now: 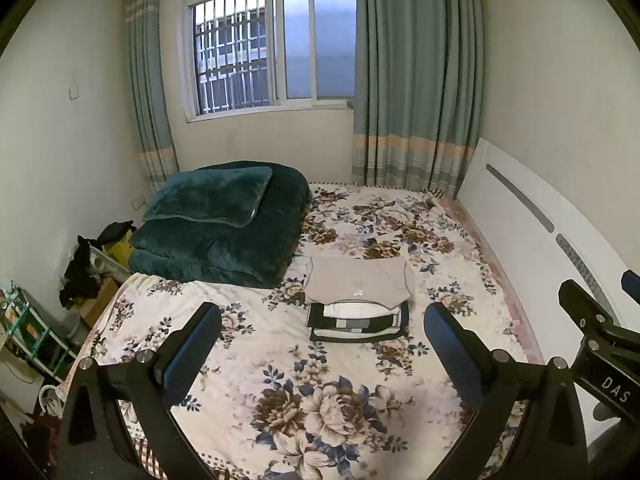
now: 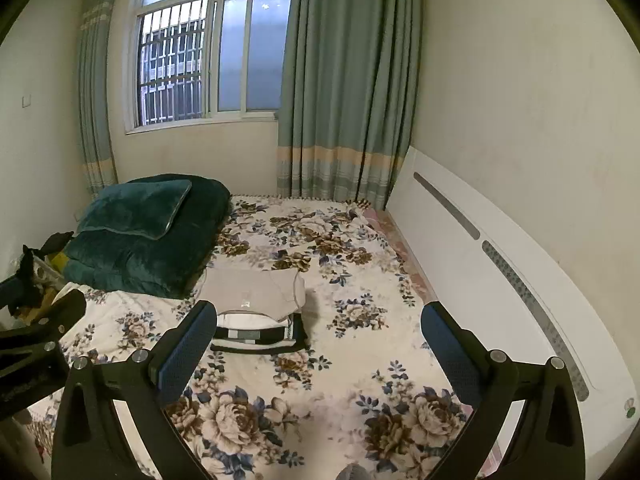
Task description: Fold small clothes
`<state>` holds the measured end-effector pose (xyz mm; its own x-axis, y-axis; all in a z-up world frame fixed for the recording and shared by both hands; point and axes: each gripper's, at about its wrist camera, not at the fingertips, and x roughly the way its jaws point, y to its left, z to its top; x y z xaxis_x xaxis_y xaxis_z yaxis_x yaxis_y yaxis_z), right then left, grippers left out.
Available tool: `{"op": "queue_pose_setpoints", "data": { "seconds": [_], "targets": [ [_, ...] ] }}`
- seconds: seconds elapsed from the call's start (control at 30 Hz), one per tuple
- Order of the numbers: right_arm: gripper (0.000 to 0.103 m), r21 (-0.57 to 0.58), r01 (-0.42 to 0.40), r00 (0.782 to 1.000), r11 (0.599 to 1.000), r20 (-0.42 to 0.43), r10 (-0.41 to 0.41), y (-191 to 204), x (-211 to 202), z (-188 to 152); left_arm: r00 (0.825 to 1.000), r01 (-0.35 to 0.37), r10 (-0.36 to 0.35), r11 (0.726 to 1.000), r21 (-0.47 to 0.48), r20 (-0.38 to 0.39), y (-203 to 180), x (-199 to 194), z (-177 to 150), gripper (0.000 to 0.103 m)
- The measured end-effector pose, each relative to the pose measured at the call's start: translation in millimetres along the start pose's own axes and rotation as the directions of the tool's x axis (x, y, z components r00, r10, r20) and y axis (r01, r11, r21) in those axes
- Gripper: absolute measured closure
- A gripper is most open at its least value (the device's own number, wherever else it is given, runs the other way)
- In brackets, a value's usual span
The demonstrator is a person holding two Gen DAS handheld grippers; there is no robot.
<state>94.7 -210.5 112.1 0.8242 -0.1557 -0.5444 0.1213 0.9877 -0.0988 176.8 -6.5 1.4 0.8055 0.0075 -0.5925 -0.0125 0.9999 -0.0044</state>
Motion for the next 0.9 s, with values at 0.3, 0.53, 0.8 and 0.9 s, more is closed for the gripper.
{"op": "queue_pose_setpoints", "data": {
  "seconds": [0.3,0.53,0.8,0.9],
  "targets": [
    [0.0,0.005,-0.003,1.0,1.0,0.011,0.002,-2.5,-4.9,0.5,1.0,0.002,-0.002,1.0,-0.007,0.005,1.4,-3.1,2.2,0.0],
    [0.0,0.003,-0.014,1.0,1.0,0.007,0.014,-3.0,-4.9,2.0,1.0,0.001,-0.001,1.0,-0.004,0.003,1.8,-0.2,3.4,0.0],
    [0.0,0.004,-0.033,0.999,0.999,0.005,0.033,-3.5,-9.9,1.0,1.0,0.003,-0.003,1.0,-0.007,0.006,0.2,-1.0,4.4,0.0],
    [0.0,0.002,-0.034,0.999,0.999,0.005,0.034,-3.1,-9.4,1.4,1.0,0.004,-0.004,1.0,-0.008,0.008,-0.7,-2.3,5.0,0.0]
  ]
}}
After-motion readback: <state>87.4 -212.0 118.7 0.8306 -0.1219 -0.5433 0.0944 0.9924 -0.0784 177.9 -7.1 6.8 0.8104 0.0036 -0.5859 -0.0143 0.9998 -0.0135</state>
